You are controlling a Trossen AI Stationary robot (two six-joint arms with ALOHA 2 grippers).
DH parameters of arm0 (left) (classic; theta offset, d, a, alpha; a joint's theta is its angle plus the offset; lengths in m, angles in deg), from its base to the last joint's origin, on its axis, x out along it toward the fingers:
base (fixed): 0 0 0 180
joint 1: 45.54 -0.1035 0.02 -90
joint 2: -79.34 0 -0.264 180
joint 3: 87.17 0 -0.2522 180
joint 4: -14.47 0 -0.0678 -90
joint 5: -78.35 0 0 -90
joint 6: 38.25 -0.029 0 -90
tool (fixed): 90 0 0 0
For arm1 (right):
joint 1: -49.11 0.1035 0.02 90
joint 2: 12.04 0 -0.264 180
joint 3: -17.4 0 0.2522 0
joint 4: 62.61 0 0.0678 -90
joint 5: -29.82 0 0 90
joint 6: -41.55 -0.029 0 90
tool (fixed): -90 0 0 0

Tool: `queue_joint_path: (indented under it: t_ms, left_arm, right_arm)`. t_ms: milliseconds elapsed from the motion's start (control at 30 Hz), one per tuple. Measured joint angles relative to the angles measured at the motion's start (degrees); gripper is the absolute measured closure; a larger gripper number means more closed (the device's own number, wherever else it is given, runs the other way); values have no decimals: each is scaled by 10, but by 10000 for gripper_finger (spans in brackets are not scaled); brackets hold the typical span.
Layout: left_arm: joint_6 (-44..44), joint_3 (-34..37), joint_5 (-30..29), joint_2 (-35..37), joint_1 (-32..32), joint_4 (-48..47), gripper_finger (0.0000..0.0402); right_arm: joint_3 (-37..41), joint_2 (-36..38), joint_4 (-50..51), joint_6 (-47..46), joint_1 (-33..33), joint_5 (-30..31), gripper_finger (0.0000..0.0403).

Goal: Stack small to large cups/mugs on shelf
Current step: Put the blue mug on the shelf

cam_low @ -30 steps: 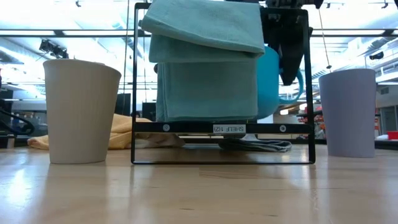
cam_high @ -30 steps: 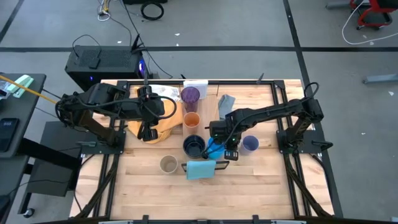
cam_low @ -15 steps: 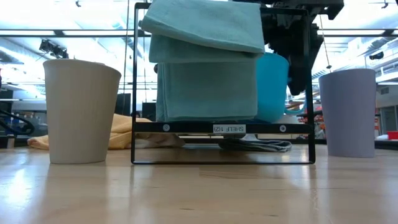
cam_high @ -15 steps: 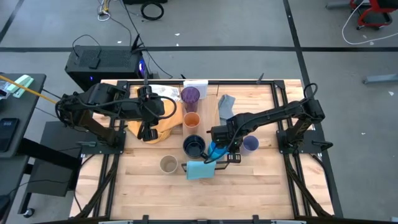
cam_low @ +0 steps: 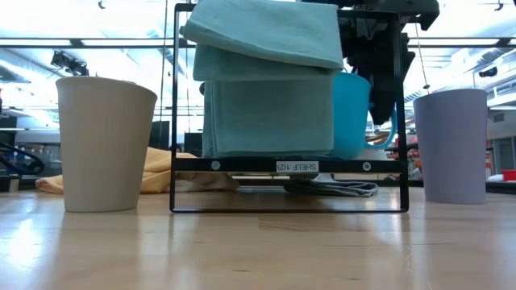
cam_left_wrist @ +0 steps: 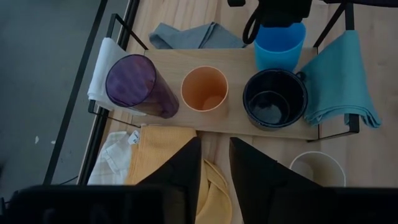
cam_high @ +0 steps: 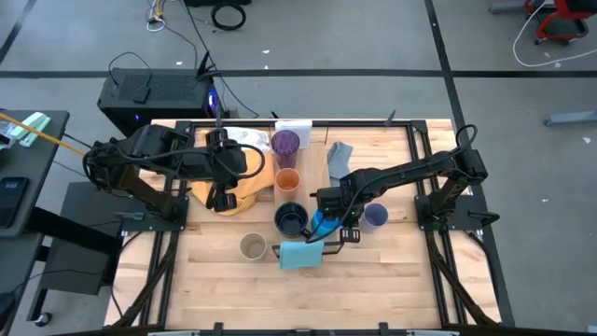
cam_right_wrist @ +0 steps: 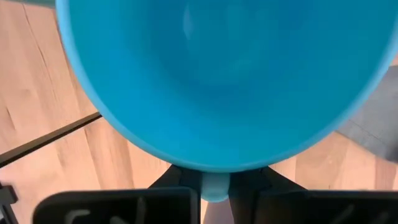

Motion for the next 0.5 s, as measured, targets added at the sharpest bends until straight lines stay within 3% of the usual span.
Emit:
queue_joint_path:
  t_ms: [100, 300, 500]
  left_arm:
    - [0, 0, 0, 0, 0, 0, 313]
    - [0, 0, 0, 0, 0, 0, 311]
    - [0, 0, 0, 0, 0, 0, 308]
  right_arm:
    - [-7, 0, 7, 0, 0, 0, 355]
    - [-26, 0, 4, 0, 0, -1, 289]
    - [-27, 0, 6, 0, 0, -2, 285]
